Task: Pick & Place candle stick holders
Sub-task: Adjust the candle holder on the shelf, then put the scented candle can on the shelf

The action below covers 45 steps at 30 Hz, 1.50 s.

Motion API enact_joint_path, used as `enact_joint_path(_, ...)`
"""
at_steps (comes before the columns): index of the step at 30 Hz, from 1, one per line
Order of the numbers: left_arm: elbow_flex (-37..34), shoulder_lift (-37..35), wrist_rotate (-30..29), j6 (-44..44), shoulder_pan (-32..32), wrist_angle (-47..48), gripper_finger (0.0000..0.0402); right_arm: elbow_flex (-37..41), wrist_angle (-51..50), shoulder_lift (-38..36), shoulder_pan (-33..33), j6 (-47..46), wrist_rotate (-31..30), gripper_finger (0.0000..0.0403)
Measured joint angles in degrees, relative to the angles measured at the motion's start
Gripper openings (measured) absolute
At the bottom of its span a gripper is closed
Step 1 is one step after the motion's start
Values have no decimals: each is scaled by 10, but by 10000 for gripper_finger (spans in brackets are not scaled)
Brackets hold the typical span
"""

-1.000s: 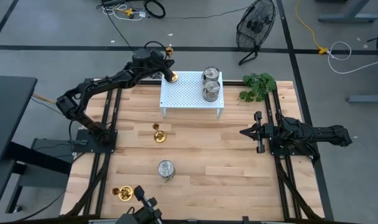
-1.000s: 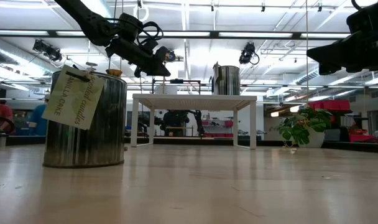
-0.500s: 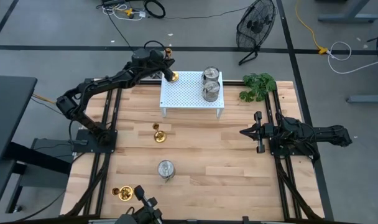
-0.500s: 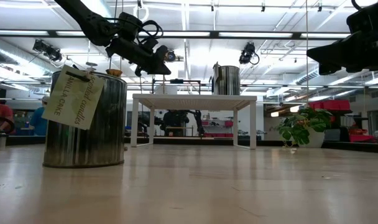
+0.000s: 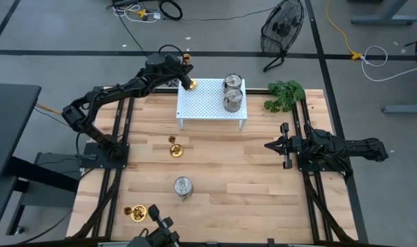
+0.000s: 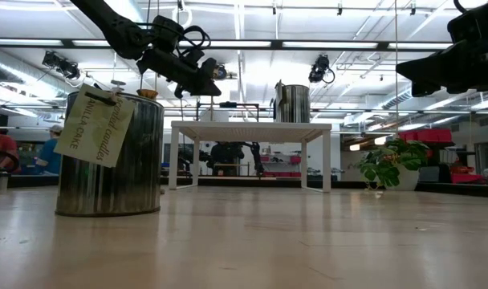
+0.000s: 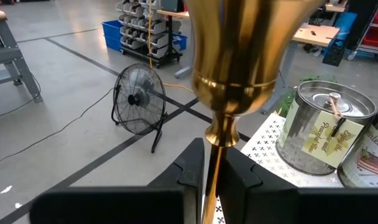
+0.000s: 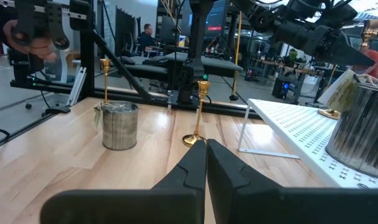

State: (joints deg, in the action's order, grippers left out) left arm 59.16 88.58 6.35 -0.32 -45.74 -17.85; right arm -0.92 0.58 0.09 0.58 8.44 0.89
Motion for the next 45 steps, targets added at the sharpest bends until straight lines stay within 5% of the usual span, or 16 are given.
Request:
enact_joint_path(7,0,0,-1,0,0,0,62,0,0,0,0,0,0,17)
enact_joint_path(26,0,0,-7,-5,3,2,211,0,0,0,0,0,0,17)
enact_joint_path(45,1,-65,-7,10,4,140,220,0,0,0,0,0,0,17)
